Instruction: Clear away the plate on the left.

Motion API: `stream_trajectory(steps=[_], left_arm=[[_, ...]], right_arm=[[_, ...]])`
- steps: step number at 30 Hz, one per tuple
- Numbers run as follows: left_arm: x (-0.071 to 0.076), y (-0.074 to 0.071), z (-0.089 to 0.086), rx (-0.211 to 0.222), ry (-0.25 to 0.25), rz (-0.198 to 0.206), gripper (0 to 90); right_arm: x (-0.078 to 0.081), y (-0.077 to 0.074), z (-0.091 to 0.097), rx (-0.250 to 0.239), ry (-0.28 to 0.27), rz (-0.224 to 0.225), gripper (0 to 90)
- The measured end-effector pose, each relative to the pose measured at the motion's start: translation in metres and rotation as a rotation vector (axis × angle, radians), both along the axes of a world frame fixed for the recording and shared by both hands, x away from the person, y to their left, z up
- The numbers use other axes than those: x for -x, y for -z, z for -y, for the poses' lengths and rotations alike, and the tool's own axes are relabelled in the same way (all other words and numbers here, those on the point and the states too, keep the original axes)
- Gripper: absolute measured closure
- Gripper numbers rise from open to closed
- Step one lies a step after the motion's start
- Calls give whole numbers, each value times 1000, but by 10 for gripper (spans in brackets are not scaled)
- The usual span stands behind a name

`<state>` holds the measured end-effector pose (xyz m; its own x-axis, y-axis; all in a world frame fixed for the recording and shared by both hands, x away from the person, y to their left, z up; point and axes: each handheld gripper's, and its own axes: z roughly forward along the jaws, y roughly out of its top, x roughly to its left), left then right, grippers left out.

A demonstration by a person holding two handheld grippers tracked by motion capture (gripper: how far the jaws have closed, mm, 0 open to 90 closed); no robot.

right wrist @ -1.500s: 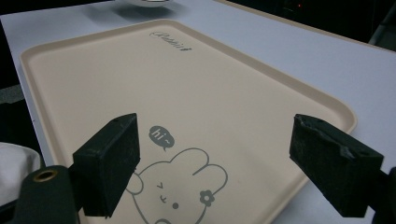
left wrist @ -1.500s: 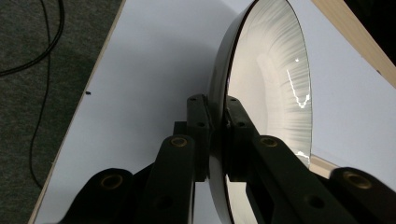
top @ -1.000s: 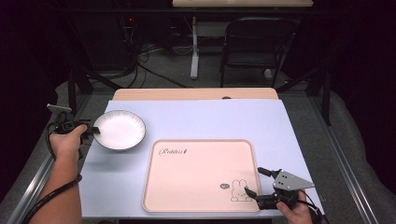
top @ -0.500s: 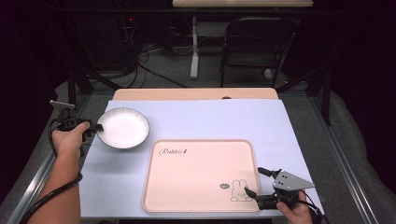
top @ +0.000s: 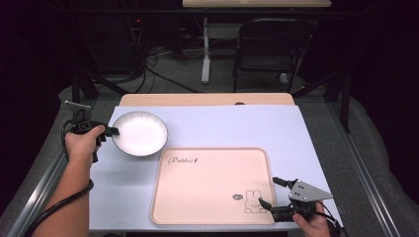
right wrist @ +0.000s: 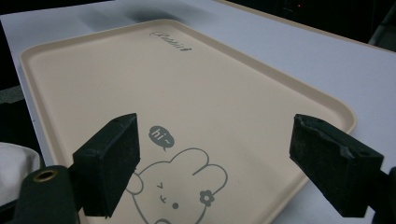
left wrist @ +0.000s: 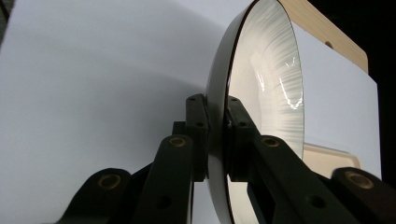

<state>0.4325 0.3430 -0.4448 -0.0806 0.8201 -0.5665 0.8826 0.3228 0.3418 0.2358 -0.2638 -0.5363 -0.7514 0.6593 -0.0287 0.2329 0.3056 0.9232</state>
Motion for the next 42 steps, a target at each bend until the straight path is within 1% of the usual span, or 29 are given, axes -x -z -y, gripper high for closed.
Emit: stream_trajectory(steps=[1, 5, 6, 7, 8, 13, 19, 21, 22, 24, 28, 33, 34, 35, 40, 41, 42], left_arm=[[0, 0, 0, 0, 0, 0, 826], [-1, -1, 9, 3, 37, 3, 825], [-2, -1, 12, 6, 37, 9, 825], [-2, -2, 13, 3, 50, 6, 825], [-2, -2, 16, 5, 48, 11, 825], [-3, -3, 26, 13, 86, 11, 824], [-6, -4, 42, 13, 121, 15, 823], [-6, -5, 49, 14, 148, 15, 823], [-6, -5, 49, 14, 148, 15, 823], [-7, -5, 55, 11, 163, 18, 823], [-7, -6, 66, 7, 203, 19, 823], [-6, -8, 79, 6, 240, 31, 822], [-6, -9, 81, 10, 252, 28, 822], [-5, -9, 83, 9, 254, 30, 822], [-4, -9, 95, 0, 296, 29, 821], [-4, -8, 97, 4, 291, 27, 822], [-4, -8, 99, 5, 302, 25, 822]], right_arm=[[0, 0, 0, 0, 0, 0, 153], [0, 0, 0, 0, 0, 0, 153], [0, 0, 0, 0, 0, 1, 153], [0, 0, 0, 0, 0, 0, 153], [0, 0, 0, 0, 0, 1, 152], [0, 0, 0, 1, 0, 0, 152], [0, 0, 0, 0, 0, 1, 153], [0, 0, 0, 0, -1, 1, 153], [0, 0, 0, 0, -1, 1, 153], [0, 0, 0, 0, -1, 1, 153], [0, 0, 0, 0, -1, 2, 153], [0, 0, 0, 1, -1, 1, 153], [0, 0, 0, 0, -1, 1, 153], [0, 0, 0, 0, -1, 1, 153], [0, 0, 0, 0, -1, 1, 153], [0, 0, 0, -1, -1, 2, 153], [0, 0, 0, -1, -1, 2, 152]])
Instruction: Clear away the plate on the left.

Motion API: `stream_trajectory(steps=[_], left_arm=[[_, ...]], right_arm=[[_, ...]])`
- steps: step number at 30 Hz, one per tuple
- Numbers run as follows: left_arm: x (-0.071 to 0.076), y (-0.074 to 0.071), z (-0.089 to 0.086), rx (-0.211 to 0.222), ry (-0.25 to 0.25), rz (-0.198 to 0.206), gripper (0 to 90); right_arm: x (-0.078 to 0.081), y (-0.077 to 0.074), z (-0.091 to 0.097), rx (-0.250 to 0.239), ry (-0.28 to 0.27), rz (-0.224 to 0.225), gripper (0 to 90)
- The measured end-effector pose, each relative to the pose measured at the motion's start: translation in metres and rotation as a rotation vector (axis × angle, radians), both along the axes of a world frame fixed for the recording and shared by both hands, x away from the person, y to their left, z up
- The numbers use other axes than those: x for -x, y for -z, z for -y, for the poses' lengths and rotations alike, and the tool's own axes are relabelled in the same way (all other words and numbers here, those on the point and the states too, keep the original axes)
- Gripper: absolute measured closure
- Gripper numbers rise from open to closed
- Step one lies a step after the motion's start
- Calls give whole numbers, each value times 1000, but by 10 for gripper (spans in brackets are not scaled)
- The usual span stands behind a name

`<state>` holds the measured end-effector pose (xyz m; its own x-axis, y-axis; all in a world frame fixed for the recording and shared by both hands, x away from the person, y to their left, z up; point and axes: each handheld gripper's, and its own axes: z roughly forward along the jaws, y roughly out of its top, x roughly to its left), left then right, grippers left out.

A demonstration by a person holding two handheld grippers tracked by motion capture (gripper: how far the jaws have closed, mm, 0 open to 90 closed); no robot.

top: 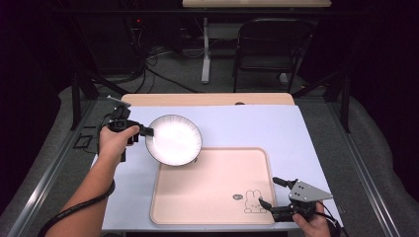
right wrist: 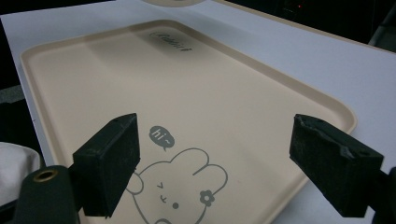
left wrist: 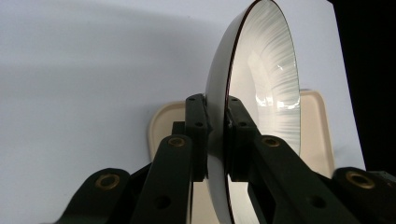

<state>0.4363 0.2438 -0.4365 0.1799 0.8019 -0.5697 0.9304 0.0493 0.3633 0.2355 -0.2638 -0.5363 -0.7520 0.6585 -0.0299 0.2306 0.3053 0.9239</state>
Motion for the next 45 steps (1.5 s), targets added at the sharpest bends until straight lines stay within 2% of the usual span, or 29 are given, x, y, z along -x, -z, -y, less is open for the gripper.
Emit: stream_trajectory(steps=[10, 45], left_arm=[[3, 3, 12, -14, 53, -1, 817], [20, 24, 61, -14, 202, -31, 817]], right_arm=[[0, 0, 0, 1, 0, 0, 153], [0, 0, 0, 1, 0, -3, 153]])
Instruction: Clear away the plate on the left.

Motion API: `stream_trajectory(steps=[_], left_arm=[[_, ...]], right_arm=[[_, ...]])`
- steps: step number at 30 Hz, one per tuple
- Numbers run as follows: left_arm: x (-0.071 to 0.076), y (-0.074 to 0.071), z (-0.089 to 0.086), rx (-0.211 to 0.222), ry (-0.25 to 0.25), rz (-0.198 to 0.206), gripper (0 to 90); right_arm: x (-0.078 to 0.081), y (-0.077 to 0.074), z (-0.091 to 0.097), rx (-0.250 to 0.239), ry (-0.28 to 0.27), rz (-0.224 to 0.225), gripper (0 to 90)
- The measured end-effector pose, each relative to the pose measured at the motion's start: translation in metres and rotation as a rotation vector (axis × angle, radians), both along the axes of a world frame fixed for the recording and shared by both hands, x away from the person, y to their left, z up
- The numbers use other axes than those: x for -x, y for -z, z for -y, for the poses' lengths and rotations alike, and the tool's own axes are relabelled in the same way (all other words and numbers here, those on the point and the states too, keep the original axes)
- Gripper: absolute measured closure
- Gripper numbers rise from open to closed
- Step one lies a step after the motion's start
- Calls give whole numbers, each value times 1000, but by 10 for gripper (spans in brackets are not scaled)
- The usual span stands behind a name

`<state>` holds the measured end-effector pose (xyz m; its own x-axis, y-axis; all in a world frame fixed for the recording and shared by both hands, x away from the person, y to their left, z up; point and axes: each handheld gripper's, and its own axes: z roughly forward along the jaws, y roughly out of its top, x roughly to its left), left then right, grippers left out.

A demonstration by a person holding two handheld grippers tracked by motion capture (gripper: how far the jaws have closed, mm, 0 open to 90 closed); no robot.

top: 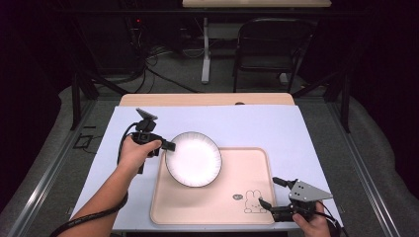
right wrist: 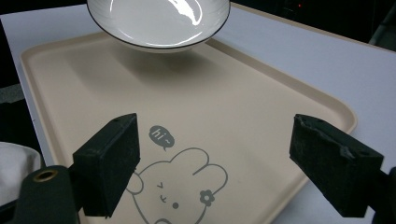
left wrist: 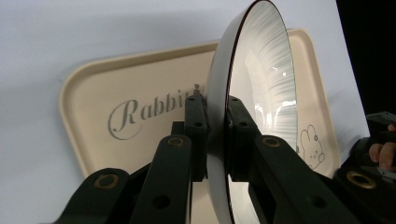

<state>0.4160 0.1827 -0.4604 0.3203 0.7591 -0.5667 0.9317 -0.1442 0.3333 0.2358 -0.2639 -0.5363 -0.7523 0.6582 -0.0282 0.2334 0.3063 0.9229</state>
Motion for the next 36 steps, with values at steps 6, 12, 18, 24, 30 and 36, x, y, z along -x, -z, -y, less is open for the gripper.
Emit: stream_trajectory(steps=[6, 12, 18, 24, 30, 36], left_arm=[[5, 5, 11, 9, 42, -5, 817], [9, 9, 22, 10, 71, -6, 817], [14, 16, 29, 18, 93, -14, 817], [18, 23, 35, 21, 107, -21, 817], [22, 29, 40, 29, 123, -26, 816], [26, 35, 43, 36, 135, -33, 816]], right_arm=[[0, 0, 0, 0, 0, 1, 153], [0, 0, 0, 0, 0, 2, 153], [0, 0, 0, 0, 0, 2, 153], [0, 0, 0, 0, 0, 2, 153], [0, 0, 0, -1, 0, 3, 153], [0, 0, 0, 0, 0, 3, 153]])
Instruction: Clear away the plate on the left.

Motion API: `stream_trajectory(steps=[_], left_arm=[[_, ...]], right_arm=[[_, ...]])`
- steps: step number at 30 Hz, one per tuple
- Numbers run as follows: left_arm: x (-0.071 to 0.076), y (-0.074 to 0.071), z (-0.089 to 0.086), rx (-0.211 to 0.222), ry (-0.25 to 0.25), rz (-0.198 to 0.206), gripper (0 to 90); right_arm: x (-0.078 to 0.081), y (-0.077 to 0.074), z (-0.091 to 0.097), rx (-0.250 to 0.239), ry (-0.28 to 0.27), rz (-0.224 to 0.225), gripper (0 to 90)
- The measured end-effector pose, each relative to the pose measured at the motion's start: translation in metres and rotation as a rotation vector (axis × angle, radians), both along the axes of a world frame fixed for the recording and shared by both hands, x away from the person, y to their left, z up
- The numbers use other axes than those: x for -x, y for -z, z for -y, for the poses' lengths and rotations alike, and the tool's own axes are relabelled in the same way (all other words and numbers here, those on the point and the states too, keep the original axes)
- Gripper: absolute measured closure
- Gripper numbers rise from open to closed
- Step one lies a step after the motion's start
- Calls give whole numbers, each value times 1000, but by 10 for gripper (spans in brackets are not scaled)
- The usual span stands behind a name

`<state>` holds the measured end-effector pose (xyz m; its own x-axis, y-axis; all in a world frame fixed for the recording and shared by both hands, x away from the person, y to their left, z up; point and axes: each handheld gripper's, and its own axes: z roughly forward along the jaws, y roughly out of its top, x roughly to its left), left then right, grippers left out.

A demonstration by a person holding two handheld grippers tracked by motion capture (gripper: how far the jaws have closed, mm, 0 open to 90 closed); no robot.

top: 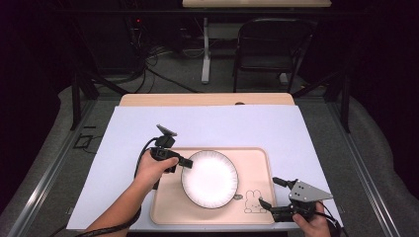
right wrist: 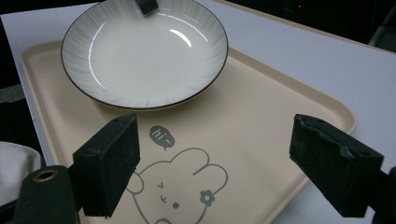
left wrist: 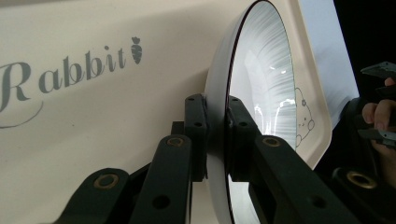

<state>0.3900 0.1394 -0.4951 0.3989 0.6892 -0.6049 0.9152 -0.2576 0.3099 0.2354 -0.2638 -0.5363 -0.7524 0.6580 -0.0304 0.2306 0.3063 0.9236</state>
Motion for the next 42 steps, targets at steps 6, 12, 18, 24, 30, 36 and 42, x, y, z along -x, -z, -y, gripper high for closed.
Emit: stream_trajectory(steps=[6, 12, 18, 24, 30, 36, 42], left_arm=[[3, 6, 2, 8, 4, -7, 816], [5, 11, 5, 14, 13, -15, 816], [6, 14, 3, 16, 3, -17, 819], [10, 14, 6, -32, -1, 13, 832], [14, 16, 8, -96, -3, 65, 845], [17, 20, 7, -98, -24, 76, 843], [20, 28, 6, -128, -33, 86, 825]], right_arm=[[0, 0, 0, 0, 0, 0, 153], [0, 0, 0, 0, -1, 0, 153], [0, 0, 0, 0, -1, 0, 153], [0, 0, 0, 0, 0, 0, 153], [0, 0, 0, 1, -1, 0, 153], [0, 0, 0, 4, -3, -1, 153], [0, 0, 0, 3, -2, -1, 153]])
